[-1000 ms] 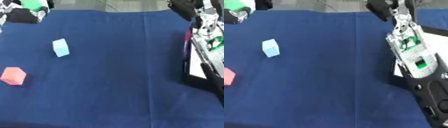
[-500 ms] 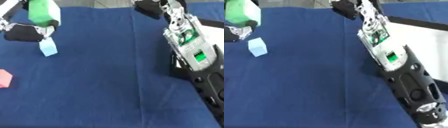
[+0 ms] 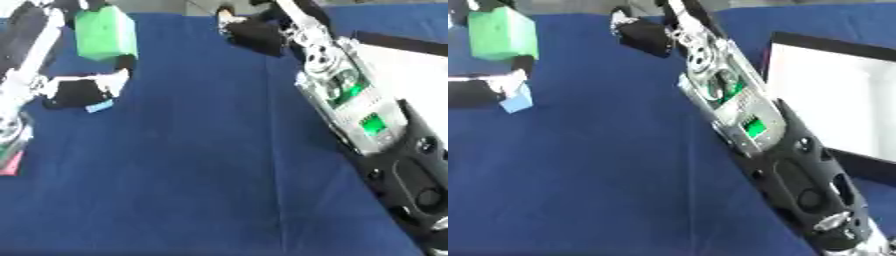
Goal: Pick up the objects with one hand, pass them to the other hand, and then place them into the box on the other side of the table.
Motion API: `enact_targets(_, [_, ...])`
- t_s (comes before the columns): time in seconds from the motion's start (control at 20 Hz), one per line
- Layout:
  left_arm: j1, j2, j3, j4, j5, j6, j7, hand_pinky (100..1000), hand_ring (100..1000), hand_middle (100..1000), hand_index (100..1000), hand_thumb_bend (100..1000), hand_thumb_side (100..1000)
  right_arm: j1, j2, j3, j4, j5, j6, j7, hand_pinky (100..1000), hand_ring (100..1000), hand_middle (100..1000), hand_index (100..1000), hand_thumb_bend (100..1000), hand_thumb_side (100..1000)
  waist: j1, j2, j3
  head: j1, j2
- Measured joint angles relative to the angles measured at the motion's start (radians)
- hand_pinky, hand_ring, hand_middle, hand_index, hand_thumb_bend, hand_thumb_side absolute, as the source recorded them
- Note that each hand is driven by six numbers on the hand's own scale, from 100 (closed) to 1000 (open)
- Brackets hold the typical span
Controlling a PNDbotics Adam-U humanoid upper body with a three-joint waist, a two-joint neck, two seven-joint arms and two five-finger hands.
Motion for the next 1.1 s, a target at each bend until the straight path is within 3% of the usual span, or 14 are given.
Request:
enact_targets(0.4, [0.016,-0.076,-0.018,0.000,-0.130,-0.080,0.112,673,567,474,534,100,100,0.017,0.061,0.034,0.009,-0.026,0.008,0.008,667,854,897,990,100,605,-0.001,0.000,0.002,-0.008,-0.001])
enact_targets(0.75, [0.025,-0.099,-0.039,0.000,-0.220,-0.172,0.227,657,557,467,527,116,100,0.019,0.085,0.037,-0.041,-0.166,0.007,0.001,651,848,888,1000,100,613,-0.004,0.000,0.003,-0.008,-0.009])
enact_targets(1.1, [0.036,-0.100,-0.046,0.000,-0.307,-0.217,0.273,648,553,464,523,153,100,0.026,0.083,0.036,-0.082,-0.305,-0.031,-0.049,648,848,886,1000,100,660,-0.005,0.000,0.002,0.001,-0.010])
